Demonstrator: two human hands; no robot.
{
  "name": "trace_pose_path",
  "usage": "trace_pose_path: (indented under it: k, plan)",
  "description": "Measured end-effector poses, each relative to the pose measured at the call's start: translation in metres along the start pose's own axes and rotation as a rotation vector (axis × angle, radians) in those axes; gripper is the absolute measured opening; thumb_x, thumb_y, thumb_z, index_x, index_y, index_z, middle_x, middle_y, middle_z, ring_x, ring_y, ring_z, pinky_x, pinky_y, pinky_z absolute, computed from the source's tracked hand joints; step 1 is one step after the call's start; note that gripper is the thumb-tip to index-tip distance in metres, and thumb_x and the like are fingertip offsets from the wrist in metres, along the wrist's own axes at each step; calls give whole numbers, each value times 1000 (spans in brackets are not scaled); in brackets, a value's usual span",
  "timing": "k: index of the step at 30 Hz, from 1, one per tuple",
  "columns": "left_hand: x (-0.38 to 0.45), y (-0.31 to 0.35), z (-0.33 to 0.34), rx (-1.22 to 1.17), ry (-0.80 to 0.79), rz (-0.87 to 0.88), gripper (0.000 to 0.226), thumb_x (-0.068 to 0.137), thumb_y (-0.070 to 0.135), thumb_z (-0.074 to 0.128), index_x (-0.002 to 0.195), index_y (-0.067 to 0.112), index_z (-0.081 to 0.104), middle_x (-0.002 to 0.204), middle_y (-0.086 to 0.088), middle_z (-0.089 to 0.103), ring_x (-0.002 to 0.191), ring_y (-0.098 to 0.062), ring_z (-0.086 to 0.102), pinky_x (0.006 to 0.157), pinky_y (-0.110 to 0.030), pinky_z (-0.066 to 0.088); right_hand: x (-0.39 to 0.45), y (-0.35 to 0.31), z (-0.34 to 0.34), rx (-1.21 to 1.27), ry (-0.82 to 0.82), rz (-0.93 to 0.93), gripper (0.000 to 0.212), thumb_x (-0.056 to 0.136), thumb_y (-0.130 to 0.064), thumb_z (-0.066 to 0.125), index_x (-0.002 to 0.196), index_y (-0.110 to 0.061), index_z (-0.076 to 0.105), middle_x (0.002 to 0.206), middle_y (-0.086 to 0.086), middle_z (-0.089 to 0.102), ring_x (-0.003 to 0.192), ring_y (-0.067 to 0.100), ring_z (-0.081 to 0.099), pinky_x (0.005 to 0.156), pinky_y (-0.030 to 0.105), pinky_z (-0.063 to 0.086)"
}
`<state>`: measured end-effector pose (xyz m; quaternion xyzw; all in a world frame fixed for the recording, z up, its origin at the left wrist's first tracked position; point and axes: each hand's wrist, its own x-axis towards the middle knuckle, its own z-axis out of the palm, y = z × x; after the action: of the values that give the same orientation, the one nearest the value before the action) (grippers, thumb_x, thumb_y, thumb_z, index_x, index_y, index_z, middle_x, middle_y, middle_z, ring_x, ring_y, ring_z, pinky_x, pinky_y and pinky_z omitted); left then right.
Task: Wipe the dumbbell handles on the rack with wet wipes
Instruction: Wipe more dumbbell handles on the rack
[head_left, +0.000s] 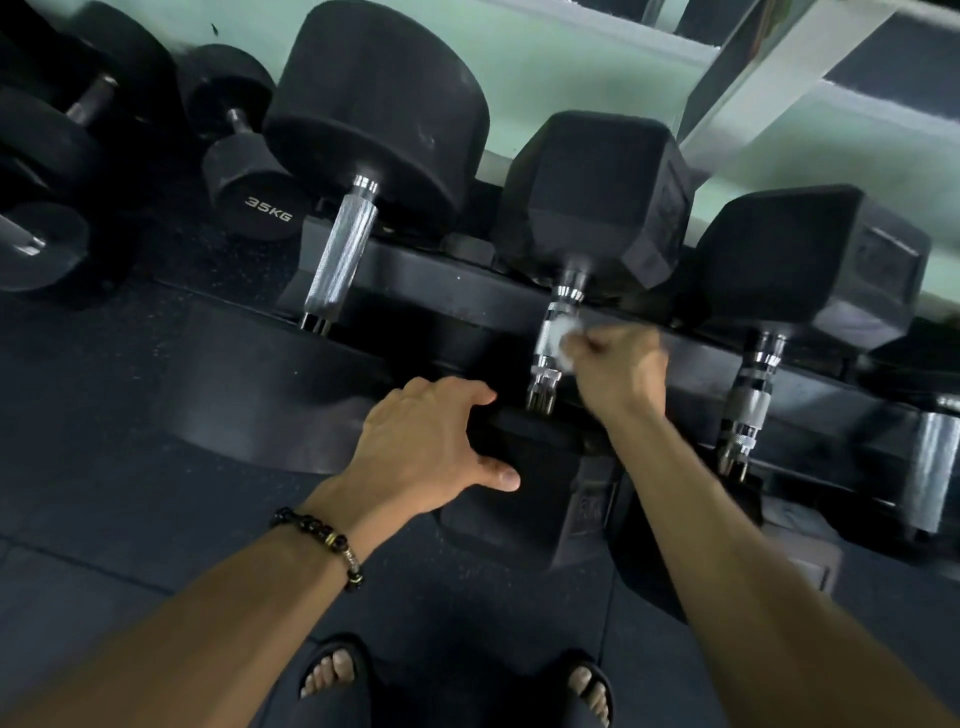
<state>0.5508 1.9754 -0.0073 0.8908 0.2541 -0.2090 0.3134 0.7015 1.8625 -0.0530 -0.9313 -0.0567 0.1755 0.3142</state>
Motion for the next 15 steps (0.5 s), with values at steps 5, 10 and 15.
trace_pose_path:
  k: [5, 10, 15]
  plan:
    - [-1, 0, 1, -28, 12, -20, 90, 65, 61, 79, 143, 40, 40, 140, 7, 52, 135, -18, 38, 108, -35, 32, -10, 10, -4, 21, -55, -13, 14, 83, -33, 75, 84, -20, 79, 74, -3, 70, 73, 9, 64, 68, 23, 50]
    - [0, -5, 5, -52, 25, -34, 90, 62, 62, 80, 141, 43, 42, 139, 6, 53, 134, -19, 40, 107, -36, 33, -6, 11, -2, 81, -100, 59, 14, 82, -33, 74, 86, -20, 78, 81, -4, 74, 72, 6, 65, 69, 20, 49]
    - [-1, -3, 4, -36, 21, -37, 91, 63, 63, 79, 143, 43, 40, 141, 5, 51, 135, -18, 39, 107, -36, 34, -15, 15, -11, 105, -289, 164, 18, 73, -29, 85, 64, -27, 71, 65, -7, 71, 62, 8, 66, 58, 20, 49]
